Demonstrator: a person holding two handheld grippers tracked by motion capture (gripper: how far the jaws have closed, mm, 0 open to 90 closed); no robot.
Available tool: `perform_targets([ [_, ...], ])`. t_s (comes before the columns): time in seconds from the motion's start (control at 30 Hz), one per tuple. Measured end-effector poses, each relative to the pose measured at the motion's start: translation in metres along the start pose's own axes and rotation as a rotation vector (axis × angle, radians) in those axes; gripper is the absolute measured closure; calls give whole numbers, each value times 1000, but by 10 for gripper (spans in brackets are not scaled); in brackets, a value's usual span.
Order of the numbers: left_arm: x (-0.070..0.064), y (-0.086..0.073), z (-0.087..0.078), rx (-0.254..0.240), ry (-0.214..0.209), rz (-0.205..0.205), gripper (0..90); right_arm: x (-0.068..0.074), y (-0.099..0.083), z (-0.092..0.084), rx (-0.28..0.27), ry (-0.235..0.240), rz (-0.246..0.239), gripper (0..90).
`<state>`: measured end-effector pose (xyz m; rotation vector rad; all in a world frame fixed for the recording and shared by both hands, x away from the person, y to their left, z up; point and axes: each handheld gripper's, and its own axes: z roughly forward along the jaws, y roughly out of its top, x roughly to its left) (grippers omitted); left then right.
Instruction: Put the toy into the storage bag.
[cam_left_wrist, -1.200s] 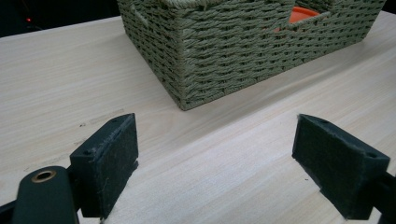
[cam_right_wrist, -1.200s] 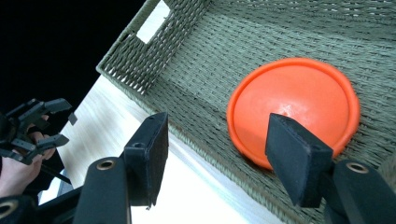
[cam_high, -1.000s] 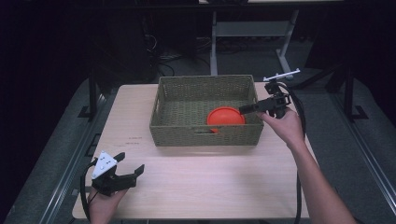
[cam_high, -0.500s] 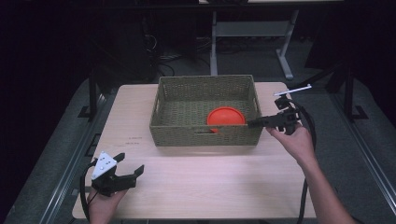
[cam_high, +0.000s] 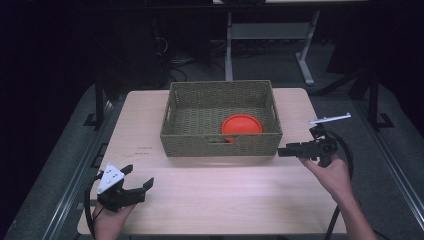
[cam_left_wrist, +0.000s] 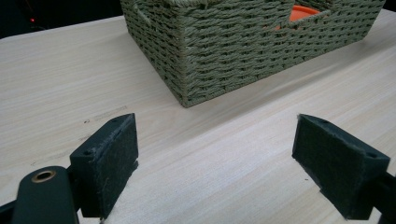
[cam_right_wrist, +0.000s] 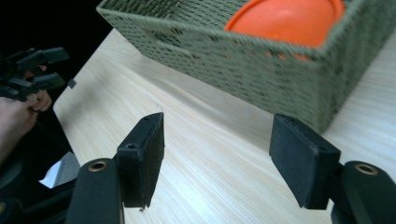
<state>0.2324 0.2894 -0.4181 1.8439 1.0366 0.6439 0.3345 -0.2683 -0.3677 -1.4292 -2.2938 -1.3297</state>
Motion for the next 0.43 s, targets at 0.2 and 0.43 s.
perform_targets([
  [0.2, 1, -1, 0, -1, -1, -4, 139, -8, -27, -2, 1, 20, 19, 332],
  [0.43, 0, -1, 1, 6, -4, 6, 139, -16, -57, -4, -20, 17, 29, 314],
])
